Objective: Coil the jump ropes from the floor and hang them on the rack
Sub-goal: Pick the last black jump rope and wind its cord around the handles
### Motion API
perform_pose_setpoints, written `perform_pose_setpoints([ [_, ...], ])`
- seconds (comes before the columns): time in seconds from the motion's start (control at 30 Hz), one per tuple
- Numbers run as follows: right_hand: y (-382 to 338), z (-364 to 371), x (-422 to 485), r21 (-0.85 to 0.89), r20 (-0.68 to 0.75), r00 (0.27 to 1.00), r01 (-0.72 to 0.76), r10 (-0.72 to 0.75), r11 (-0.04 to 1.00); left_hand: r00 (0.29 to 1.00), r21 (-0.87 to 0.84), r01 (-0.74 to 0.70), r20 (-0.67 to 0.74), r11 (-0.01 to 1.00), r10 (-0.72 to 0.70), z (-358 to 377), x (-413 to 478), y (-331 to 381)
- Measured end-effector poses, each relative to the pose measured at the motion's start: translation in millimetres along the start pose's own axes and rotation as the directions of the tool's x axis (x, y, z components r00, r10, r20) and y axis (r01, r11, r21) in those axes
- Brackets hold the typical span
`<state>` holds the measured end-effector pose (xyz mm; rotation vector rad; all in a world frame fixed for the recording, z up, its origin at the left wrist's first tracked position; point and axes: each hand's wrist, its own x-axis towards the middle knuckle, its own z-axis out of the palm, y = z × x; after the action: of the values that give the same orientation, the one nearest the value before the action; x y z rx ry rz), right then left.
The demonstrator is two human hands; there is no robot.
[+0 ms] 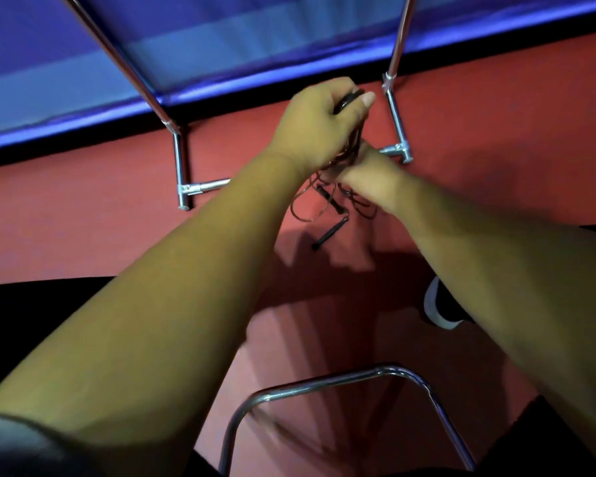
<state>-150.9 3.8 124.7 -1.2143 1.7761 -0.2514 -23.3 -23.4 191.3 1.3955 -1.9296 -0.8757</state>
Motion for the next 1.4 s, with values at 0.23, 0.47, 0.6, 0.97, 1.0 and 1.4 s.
perform_pose_setpoints([
  [0.23, -58, -25, -46, 0.203, 0.128, 0.977, 0.141, -0.169, 0.969, 0.983, -0.08, -0.001, -0.182, 0.997, -0.014, -98, 21, 82],
  [0.47, -142, -69, -129, 0.364, 0.142, 0.951, 0.209, -0.276, 0.908, 0.965, -0.309, 0.157, -0.156, 0.938, -0.213, -180, 17, 121],
  [0.6, -173, -100, -157, 0.638, 0.143, 0.963, 0.088, -0.23, 0.765, 0.94, -0.126, 0.315, -0.095, 0.941, -0.327, -189, -14, 126],
  [0.97, -161, -125, -132, 0.734, 0.233, 0.969, -0.119, -0.084, 0.669, 0.841, -0.346, 0.46, 0.467, 0.818, -0.275, -143, -44, 106],
  [1.0, -159, -127, -128, 0.716, 0.236, 0.969, -0.126, -0.068, 0.686, 0.833, -0.28, 0.452, 0.473, 0.847, -0.288, -143, -42, 103],
  [1.4, -147, -143, -82, -0.148, -0.232, 0.95, 0.179, -0.21, 0.973, 0.969, 0.168, 0.233, 0.046, 0.958, -0.243, -138, 3, 78],
])
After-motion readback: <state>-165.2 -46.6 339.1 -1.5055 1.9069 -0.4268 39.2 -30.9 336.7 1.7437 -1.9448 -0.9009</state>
